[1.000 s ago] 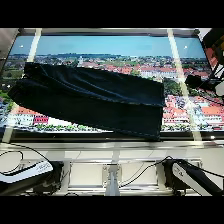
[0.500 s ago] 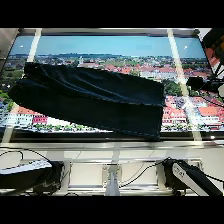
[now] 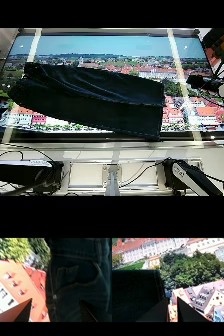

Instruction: Fold the clothes and pants, and hang the long-sleeved shirts on hangers.

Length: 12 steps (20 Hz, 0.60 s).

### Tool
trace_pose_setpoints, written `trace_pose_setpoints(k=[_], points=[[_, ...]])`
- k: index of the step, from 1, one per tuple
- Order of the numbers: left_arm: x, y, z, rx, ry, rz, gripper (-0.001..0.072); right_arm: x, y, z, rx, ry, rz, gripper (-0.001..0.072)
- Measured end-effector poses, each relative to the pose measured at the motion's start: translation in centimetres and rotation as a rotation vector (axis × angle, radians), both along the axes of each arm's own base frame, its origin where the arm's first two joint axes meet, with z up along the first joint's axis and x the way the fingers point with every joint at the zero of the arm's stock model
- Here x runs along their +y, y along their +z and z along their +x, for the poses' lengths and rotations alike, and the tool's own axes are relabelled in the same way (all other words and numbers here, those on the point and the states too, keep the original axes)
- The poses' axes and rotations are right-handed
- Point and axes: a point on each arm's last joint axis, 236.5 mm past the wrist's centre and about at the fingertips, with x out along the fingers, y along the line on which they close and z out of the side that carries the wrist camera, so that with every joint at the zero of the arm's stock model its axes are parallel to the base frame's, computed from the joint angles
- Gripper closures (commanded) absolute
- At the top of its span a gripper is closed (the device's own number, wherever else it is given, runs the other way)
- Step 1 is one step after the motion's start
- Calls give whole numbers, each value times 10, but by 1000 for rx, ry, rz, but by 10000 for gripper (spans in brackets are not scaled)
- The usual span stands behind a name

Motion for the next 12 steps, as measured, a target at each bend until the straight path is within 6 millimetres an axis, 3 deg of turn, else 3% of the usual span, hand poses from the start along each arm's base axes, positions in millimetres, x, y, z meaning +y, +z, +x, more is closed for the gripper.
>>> trace_pose_setpoints(k=[4, 9, 10, 12], points=[[9, -16, 15, 15, 5, 94, 72, -2, 8, 8, -48, -5, -6, 582], [1, -38, 42, 13, 0, 132, 73, -2, 15, 13, -84, -9, 0, 581], [-2, -42, 47, 14, -4, 132, 131, -1, 15, 13, -86, -9, 1, 582], [-6, -50, 55, 14, 0, 135, 347, -1, 16, 14, -90, -10, 4, 582]])
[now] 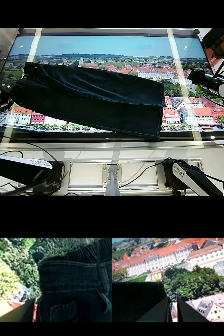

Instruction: Fold the clothes and pants, and hang the long-sleeved shirts on hangers.

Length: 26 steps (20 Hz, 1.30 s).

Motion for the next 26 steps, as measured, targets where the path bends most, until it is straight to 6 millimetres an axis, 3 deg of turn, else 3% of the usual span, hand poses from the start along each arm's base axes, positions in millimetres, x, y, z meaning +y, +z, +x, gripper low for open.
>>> trace_pose_setpoints(k=[1, 2, 6, 11, 16, 20, 23, 24, 25, 26], points=[[-3, -2, 3, 0, -1, -1, 571, 0, 0, 0, -1, 0, 1, 581], [-5, -5, 5, 1, -2, -4, 656, 0, 1, 1, -4, 0, 1, 582], [-10, 5, 12, -19, -15, 8, 657, 0, 1, 1, -4, 0, 2, 582], [-10, 47, 5, -10, -32, 72, 657, 0, 0, 0, -1, 0, 3, 582], [-16, 76, -39, 149, -66, 144, 657, 1, -3, -3, 18, 2, 4, 582], [-6, 102, -86, 272, -2, 240, 656, -2, -5, -5, 30, 3, -18, 582], [-3, 108, -114, 355, 20, 271, 656, -4, -6, -6, 39, 5, -34, 582], [-6, 107, -121, 382, 20, 266, 656, -5, -6, -6, 38, 5, -37, 605], [-8, 104, -127, 402, 18, 261, 656, -5, -5, -6, 38, 5, -39, 688], [-10, 103, -132, 419, 19, 255, 655, -5, -6, -6, 42, 6, -39, 689]])
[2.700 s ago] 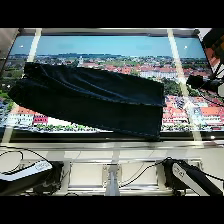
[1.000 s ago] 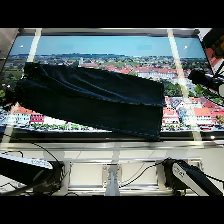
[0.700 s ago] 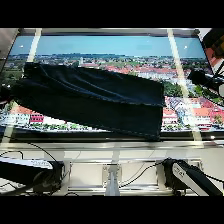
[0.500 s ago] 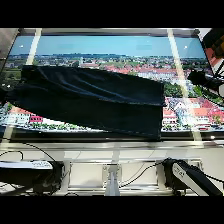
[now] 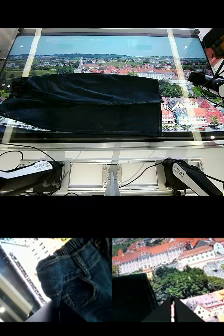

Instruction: Fold the clothes and pants, and hang the long-sleeved shirts on hangers.

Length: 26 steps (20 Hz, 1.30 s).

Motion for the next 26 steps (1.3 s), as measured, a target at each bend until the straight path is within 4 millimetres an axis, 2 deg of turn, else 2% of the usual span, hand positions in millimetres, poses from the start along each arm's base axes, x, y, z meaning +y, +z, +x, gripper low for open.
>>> trace_pose_setpoints(k=[4, 8, 11, 14, 15, 17, 18, 21, 25, 26], points=[[-2, 0, -6, 17, 5, 4, 655, 4, -12, -12, 65, -16, 40, 689], [-1, 1, -6, 16, 7, 12, 655, 13, -15, -40, 119, -46, 95, 689], [2, 2, -4, 4, 10, 23, 654, 28, -25, -87, 166, -86, 158, 690], [3, 4, 0, -14, 12, 26, 654, 64, -55, -143, 220, -138, 331, 689], [2, 4, 0, -18, 13, 25, 654, 77, -63, -156, 225, -142, 390, 627], [2, 5, 3, -29, 15, 20, 654, 102, -78, -178, 233, -155, 509, 177], [1, 5, 4, -35, 16, 16, 654, 110, -86, -186, 240, -175, 558, 135], [0, 6, 7, -50, 19, 11, 654, 127, -111, -209, 325, -240, 666, 136], [0, 8, 12, -72, 24, 11, 654, 144, -152, -245, 521, -351, 767, 142], [0, 8, 13, -77, 25, 11, 654, 147, -161, -252, 562, -381, 784, 164]])
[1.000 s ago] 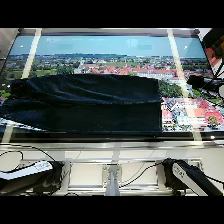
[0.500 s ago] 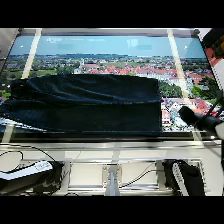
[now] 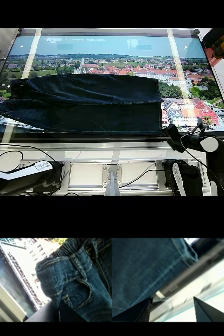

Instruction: Fold the clothes and pants, and hang the long-sleeved shirts on hangers.

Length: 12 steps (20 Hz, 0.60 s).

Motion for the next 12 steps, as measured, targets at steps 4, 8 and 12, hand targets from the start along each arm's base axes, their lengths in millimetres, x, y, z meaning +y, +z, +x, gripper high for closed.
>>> trace_pose_setpoints(k=[4, 8, 12], points=[[1, 1, 2, -11, 2, 3, 654, 4, -31, -14, 103, -67, 41, 346], [1, 2, 3, -16, 3, 5, 654, -4, -44, -1, 49, -105, 17, 390], [2, 2, 4, -19, 4, 7, 654, -11, -53, 13, -22, -138, -2, 390]])
